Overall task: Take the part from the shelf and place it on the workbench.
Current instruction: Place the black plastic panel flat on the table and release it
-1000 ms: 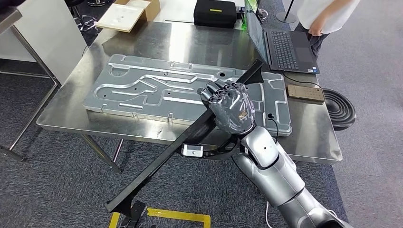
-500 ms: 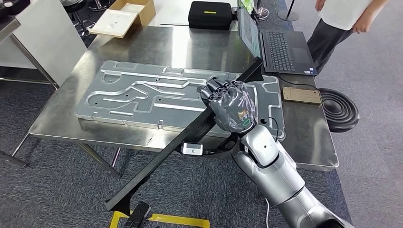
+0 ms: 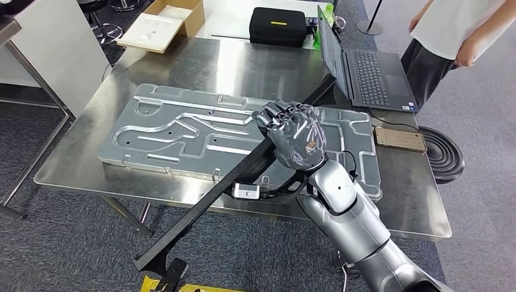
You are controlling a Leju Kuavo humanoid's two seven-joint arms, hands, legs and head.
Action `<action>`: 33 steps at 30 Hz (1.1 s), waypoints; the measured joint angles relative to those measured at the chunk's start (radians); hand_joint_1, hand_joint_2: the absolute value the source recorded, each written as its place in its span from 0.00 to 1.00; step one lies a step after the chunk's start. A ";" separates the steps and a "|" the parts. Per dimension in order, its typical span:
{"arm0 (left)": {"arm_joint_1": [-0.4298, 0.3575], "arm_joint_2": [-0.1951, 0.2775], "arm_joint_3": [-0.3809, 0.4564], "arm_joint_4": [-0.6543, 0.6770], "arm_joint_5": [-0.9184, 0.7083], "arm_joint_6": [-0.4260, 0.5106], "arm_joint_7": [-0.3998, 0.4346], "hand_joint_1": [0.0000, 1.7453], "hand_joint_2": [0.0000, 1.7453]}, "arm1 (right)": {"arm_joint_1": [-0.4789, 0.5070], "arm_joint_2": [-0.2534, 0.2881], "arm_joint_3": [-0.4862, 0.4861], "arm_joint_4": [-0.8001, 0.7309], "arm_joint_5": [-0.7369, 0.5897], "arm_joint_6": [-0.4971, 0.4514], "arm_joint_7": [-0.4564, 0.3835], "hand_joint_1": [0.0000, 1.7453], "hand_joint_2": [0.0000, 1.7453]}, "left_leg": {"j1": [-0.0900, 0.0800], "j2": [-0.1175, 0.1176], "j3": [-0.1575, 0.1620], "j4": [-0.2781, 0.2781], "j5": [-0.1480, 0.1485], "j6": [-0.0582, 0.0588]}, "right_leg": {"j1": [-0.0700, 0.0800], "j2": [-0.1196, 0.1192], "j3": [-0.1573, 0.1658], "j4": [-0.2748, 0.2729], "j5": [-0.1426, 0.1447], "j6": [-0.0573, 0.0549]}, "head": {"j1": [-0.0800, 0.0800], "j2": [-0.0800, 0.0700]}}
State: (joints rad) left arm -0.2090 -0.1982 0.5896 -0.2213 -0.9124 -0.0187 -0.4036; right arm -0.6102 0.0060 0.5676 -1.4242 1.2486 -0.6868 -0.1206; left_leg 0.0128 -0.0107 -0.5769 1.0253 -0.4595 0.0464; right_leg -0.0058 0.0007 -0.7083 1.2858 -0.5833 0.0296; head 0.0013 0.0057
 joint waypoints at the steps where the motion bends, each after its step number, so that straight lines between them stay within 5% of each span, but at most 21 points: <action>1: 0.001 0.000 0.000 0.000 0.001 0.001 0.000 0.00 1.00 | 0.002 0.000 0.000 0.001 0.000 0.000 0.000 1.00 1.00 | 0.000 -0.001 0.009 0.000 -0.006 0.000 | 0.000 0.000 -0.025 0.012 0.001 0.000 | 0.000 0.000; 3: 0.002 0.000 0.000 0.000 0.003 0.001 0.001 0.00 1.00 | 0.003 -0.001 0.000 0.003 0.000 0.000 0.000 1.00 1.00 | -0.002 -0.004 0.029 0.000 -0.022 -0.002 | 0.003 0.000 -0.023 -0.066 0.069 -0.009 | 0.000 0.000; 5: 0.003 -0.003 0.000 0.000 0.003 0.002 0.001 0.00 1.00 | 0.003 -0.001 0.000 0.004 0.000 0.000 0.000 1.00 1.00 | -0.003 -0.006 0.047 -0.002 -0.036 -0.006 | 0.014 0.001 0.010 -0.195 0.166 -0.028 | -0.001 0.000; 6: 0.003 -0.004 0.000 0.001 0.004 0.002 0.002 0.00 1.00 | 0.002 -0.001 0.000 0.004 0.000 0.000 0.000 1.00 1.00 | -0.002 -0.007 0.051 -0.003 -0.042 -0.011 | 0.020 0.003 0.022 -0.236 0.190 -0.038 | -0.001 0.000; 8: 0.003 -0.007 0.000 0.002 0.006 0.003 0.003 0.00 1.00 | 0.001 -0.001 -0.001 0.005 -0.001 0.000 0.000 1.00 1.00 | -0.002 -0.009 0.060 -0.004 -0.046 -0.023 | 0.029 0.005 0.031 -0.258 0.198 -0.053 | -0.001 0.000; 11: 0.003 -0.006 0.000 0.002 0.010 0.006 0.004 0.00 1.00 | -0.001 0.000 -0.002 0.005 -0.001 0.000 0.000 1.00 1.00 | -0.004 -0.006 0.062 0.021 -0.061 -0.038 | 0.017 0.003 0.059 -0.280 0.204 -0.066 | 0.000 0.000; 15: 0.000 -0.005 0.000 0.002 0.011 0.008 0.000 0.00 1.00 | -0.006 0.001 -0.004 0.011 -0.010 0.007 0.007 1.00 1.00 | 0.002 -0.001 -0.056 0.225 -0.155 -0.057 | 0.010 0.001 0.072 -0.286 0.197 -0.073 | -0.002 0.000; 17: 0.003 -0.003 0.000 0.002 0.011 0.007 -0.003 0.00 1.00 | -0.009 0.000 -0.013 0.024 -0.027 0.024 0.019 1.00 1.00 | 0.006 0.001 -0.093 0.255 -0.147 -0.064 | 0.007 0.002 0.073 -0.283 0.192 -0.070 | -0.002 0.000; 19: 0.004 -0.002 0.000 0.002 0.010 0.003 -0.006 0.00 1.00 | -0.031 -0.002 -0.031 0.049 -0.056 0.054 0.031 1.00 1.00 | 0.012 0.003 -0.065 0.151 -0.065 -0.071 | 0.002 0.003 0.073 -0.272 0.184 -0.061 | -0.002 0.000; 21: 0.002 -0.002 -0.001 0.002 0.007 -0.002 -0.008 0.00 1.00 | -0.077 -0.008 -0.057 0.091 -0.096 0.094 0.039 1.00 1.00 | 0.012 0.004 -0.032 0.044 -0.022 -0.068 | -0.001 0.004 0.066 -0.254 0.177 -0.049 | -0.002 0.000; 25: 0.004 -0.002 -0.006 0.002 0.004 -0.006 -0.010 0.00 1.00 | -0.177 -0.027 -0.109 0.182 -0.158 0.150 0.039 1.00 1.00 | 0.008 0.003 -0.032 0.023 0.003 -0.031 | 0.000 0.005 0.050 -0.238 0.172 -0.023 | -0.002 0.000; 27: 0.003 -0.002 -0.008 0.002 0.002 -0.007 -0.011 0.00 1.00 | -0.208 -0.035 -0.122 0.211 -0.169 0.162 0.042 1.00 1.00 | 0.010 0.004 -0.031 0.018 0.011 -0.019 | -0.003 0.004 0.033 -0.202 0.146 -0.012 | -0.002 0.000; 30: 0.001 -0.002 -0.012 0.002 -0.001 -0.011 -0.013 0.00 1.00 | -0.256 -0.050 -0.133 0.267 -0.202 0.208 0.062 1.00 1.00 | 0.010 0.005 -0.031 0.015 0.013 -0.012 | -0.007 0.003 -0.049 -0.027 0.063 0.000 | -0.002 0.000; 32: 0.002 -0.002 -0.014 0.002 -0.003 -0.015 -0.013 0.00 1.00 | -0.288 -0.064 -0.143 0.315 -0.227 0.231 0.068 1.00 1.00 | 0.010 0.003 -0.030 0.016 0.012 -0.011 | -0.008 0.002 -0.079 0.025 0.062 0.002 | -0.002 0.000; 33: 0.002 -0.002 -0.015 0.002 -0.004 -0.017 -0.013 0.00 1.00 | -0.305 -0.072 -0.150 0.338 -0.235 0.237 0.069 1.00 1.00 | 0.009 0.001 -0.030 0.016 0.011 -0.011 | -0.008 0.002 -0.067 -0.004 0.088 0.000 | -0.002 0.000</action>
State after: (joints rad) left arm -0.2067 -0.2004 0.5742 -0.2197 -0.9161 -0.0356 -0.4166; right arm -0.9157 -0.0658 0.4174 -1.0858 1.0138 -0.4496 -0.0521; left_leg 0.0221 -0.0094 -0.6066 1.0413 -0.4484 0.0358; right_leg -0.0137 0.0029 -0.7752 1.2822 -0.4957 0.0294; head -0.0004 0.0057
